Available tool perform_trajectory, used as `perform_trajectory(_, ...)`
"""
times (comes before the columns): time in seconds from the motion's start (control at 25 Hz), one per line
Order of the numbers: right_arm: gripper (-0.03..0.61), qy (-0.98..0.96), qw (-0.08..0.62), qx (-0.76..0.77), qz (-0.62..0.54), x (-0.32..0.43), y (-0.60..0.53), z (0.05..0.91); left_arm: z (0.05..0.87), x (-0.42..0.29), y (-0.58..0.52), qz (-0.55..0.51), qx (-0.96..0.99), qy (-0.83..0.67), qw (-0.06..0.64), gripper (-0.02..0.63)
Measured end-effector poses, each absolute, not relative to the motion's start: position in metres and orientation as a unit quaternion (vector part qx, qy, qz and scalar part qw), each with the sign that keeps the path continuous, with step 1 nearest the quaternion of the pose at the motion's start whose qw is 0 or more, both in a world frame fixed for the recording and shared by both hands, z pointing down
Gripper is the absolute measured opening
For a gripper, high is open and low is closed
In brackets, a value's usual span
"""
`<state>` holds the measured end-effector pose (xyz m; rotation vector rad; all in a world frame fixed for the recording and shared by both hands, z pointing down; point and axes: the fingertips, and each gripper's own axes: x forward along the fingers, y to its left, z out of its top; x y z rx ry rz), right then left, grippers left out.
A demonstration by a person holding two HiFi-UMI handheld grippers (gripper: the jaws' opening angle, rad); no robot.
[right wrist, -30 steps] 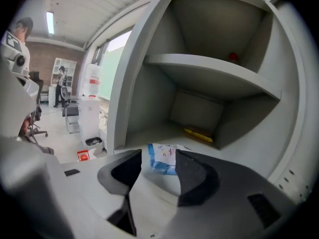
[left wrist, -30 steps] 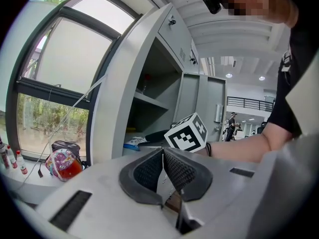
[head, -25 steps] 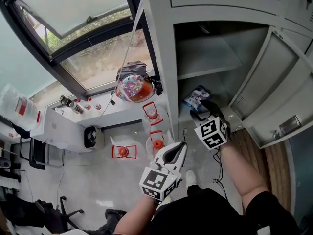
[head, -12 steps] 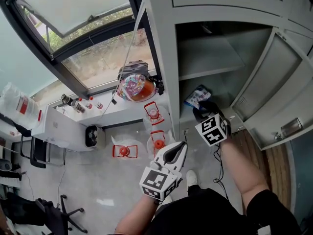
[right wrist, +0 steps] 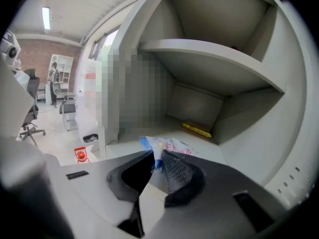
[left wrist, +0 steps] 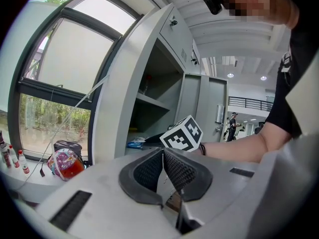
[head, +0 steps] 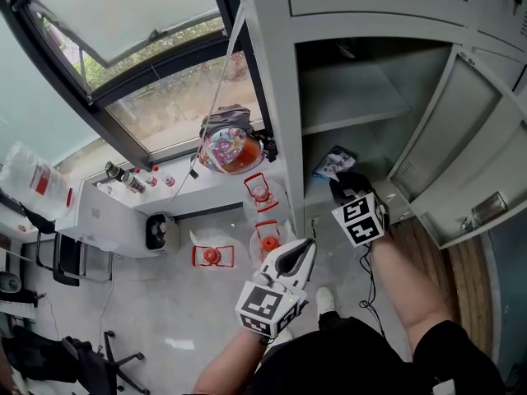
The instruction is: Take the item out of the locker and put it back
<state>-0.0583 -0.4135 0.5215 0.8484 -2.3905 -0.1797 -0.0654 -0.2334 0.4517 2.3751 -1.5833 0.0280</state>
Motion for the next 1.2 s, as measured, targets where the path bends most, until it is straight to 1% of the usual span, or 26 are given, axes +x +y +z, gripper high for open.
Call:
perform_trajectory(0.56,0.103,-0.904,0.229,0.36,-0.035,-0.039,-0.364,0.475,0.438,-0.066,-0.195,0.009,0.836,-0.532,0.134,0.02)
perform_trajectory(1.2,0.103,-0.904,0.169,0.391,-0.025,-0.029,-0.224,0.426,0.426,-0.081,-0.122,-0.001,0.858,-0.499,0.121,0.02)
